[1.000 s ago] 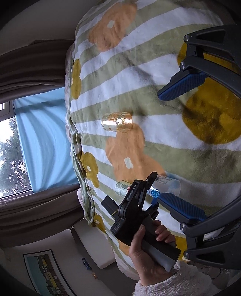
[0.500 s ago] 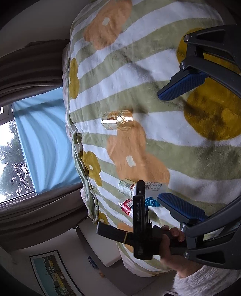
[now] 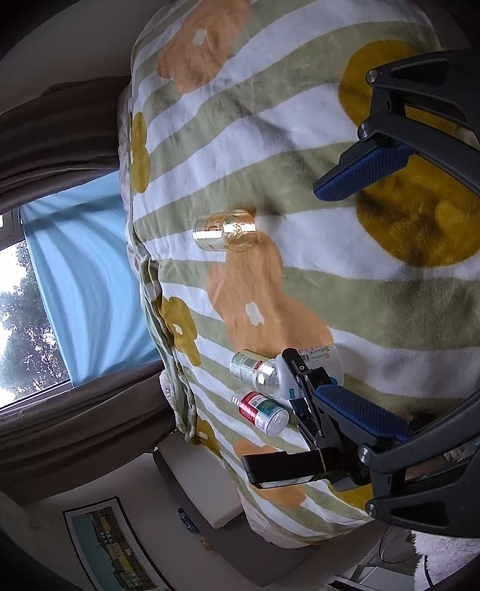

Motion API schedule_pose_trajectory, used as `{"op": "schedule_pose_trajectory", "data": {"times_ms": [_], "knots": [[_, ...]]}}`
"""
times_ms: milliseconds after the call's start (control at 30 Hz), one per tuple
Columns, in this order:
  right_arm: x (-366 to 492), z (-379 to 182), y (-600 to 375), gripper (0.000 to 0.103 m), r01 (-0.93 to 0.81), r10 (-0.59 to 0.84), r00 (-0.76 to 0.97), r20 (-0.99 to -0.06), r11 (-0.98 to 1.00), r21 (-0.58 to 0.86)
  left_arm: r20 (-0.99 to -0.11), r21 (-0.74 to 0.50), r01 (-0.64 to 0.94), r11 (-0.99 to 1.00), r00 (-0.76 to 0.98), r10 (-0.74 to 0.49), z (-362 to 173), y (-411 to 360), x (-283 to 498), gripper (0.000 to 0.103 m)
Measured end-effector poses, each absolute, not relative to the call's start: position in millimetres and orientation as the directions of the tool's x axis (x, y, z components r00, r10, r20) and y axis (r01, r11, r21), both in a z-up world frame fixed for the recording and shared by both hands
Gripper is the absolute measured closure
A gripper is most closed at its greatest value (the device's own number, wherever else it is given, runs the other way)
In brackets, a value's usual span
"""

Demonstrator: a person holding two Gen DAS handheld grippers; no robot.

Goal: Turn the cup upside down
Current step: 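Lift the white bottle with the left gripper and turn it cap-down, then lower the white bottle onto the blanket and open the left gripper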

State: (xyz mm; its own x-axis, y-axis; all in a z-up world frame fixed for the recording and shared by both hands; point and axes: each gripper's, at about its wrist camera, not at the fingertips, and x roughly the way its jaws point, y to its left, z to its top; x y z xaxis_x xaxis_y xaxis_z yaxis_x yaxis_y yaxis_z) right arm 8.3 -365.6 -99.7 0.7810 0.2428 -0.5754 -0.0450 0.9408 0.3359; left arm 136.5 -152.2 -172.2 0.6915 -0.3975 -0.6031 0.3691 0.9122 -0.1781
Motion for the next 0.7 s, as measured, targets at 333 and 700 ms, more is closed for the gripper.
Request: {"op": "schedule_pose_trajectory", "data": {"times_ms": [333,700], "knots": [[6.6,-101.8,-356.2,0.003,-0.066,0.241,0.775,-0.584,0.95,0.305,-0.659,-0.159,0.381,0.911,0.646,-0.385,-167.0,-149.2,121.2,0.044],[6.4,-101.9,-356.1,0.003,-0.067,0.243,0.775,-0.583,0.949,0.307,-0.688,-0.122,0.401,0.908,0.625,-0.369,-165.7,-153.5,111.2,0.044]]}}
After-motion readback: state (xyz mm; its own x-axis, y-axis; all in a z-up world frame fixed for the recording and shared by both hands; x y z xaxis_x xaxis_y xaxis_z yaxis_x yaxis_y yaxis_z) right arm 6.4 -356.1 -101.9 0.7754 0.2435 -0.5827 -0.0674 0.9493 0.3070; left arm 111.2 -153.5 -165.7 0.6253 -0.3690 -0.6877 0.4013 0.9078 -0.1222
